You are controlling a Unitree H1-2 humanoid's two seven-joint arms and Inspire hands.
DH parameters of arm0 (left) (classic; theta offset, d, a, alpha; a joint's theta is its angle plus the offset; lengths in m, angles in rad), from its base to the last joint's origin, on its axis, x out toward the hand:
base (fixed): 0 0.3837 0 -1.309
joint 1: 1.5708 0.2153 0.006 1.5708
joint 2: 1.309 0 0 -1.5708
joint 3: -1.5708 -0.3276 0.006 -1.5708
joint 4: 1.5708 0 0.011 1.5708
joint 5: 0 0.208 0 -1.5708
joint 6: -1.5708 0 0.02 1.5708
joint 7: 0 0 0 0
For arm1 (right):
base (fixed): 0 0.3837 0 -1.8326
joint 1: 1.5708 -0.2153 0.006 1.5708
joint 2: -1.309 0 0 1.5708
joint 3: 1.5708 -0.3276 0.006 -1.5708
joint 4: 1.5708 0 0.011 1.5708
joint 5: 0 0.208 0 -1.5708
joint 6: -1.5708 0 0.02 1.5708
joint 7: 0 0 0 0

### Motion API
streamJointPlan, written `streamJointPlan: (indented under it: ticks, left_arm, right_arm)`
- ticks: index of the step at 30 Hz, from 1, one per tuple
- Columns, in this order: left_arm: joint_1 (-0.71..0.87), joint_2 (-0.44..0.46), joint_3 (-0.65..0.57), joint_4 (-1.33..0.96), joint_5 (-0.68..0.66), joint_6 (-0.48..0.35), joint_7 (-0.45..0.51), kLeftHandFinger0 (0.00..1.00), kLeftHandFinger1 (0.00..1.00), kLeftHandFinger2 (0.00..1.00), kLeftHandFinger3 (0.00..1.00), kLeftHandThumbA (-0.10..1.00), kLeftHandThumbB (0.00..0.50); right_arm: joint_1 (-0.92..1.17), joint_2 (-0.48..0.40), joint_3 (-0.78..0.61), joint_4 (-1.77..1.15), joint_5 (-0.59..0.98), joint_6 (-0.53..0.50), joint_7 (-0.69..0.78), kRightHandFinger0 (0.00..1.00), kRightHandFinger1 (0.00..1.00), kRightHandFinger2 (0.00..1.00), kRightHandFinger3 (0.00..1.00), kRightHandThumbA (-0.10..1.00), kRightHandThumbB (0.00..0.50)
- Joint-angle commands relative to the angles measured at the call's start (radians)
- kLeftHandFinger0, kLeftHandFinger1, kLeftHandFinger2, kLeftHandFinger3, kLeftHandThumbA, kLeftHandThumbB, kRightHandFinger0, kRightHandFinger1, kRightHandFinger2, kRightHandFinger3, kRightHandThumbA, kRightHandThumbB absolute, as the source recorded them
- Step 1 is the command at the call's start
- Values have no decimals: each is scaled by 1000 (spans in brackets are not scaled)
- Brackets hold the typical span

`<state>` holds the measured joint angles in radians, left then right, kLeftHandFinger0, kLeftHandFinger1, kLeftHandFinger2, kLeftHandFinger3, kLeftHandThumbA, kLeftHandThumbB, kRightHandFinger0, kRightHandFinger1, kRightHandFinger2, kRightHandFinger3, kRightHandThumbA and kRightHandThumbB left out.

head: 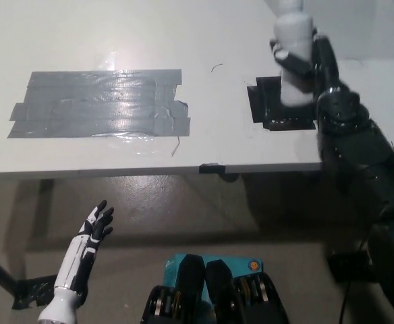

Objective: A white bottle is kept in the middle of the desk infront of the robot and the robot picks it up with its right hand and passes it to a person

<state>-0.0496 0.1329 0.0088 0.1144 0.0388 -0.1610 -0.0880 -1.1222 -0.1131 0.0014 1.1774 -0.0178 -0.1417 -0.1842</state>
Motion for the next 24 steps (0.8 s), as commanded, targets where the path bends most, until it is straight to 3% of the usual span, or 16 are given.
streamJointPlan:
  ticks: [1, 2, 5, 9, 15, 16, 19, 21, 24]
  left_arm:
    - [-22, 10, 1, -4, -6, -23, -2, 1000, 1000, 1000, 1000, 952, 267]
    - [-26, 12, 0, 5, 2, -34, 1, 1000, 1000, 1000, 1000, 954, 258]
    - [-29, 11, 1, 20, -12, -52, -4, 1000, 1000, 1000, 1000, 926, 227]
    - [-28, 14, -5, 27, 4, -52, -2, 1000, 1000, 1000, 1000, 973, 267]
    - [-36, 16, -4, 31, 0, -46, -6, 1000, 1000, 1000, 1000, 973, 278]
    - [-36, 16, -4, 26, -8, -30, -11, 1000, 1000, 1000, 1000, 964, 259]
    - [-38, 17, -10, 30, 11, -34, -5, 1000, 1000, 1000, 1000, 997, 252]
    - [-38, 21, -15, 37, 31, -44, 2, 1000, 1000, 1000, 1000, 1000, 302]
    - [-39, 21, -16, 38, 31, -43, 2, 1000, 1000, 1000, 1000, 1000, 288]
  right_arm:
    - [52, -26, 26, -424, -63, 0, 1, 123, 519, 849, 840, -100, 138]
    - [81, -25, 27, -550, -57, 41, 26, 58, 481, 825, 841, -100, 137]
    - [113, -24, 34, -701, -61, 91, 48, 57, 505, 858, 883, -100, 128]
    - [120, -13, 44, -840, -67, 123, 61, 64, 501, 849, 858, -100, 103]
    - [78, -4, 60, -864, -101, 175, 54, 104, 546, 901, 936, -100, 122]
    - [59, 0, 69, -853, -115, 196, 49, 115, 551, 921, 978, -100, 120]
    - [16, 13, 77, -798, -118, 205, 41, 51, 522, 871, 924, -100, 122]
    - [-23, 29, 83, -733, -115, 216, 34, 8, 499, 827, 882, -100, 116]
    - [-60, 44, 84, -647, -106, 194, 33, 0, 491, 821, 890, -100, 119]
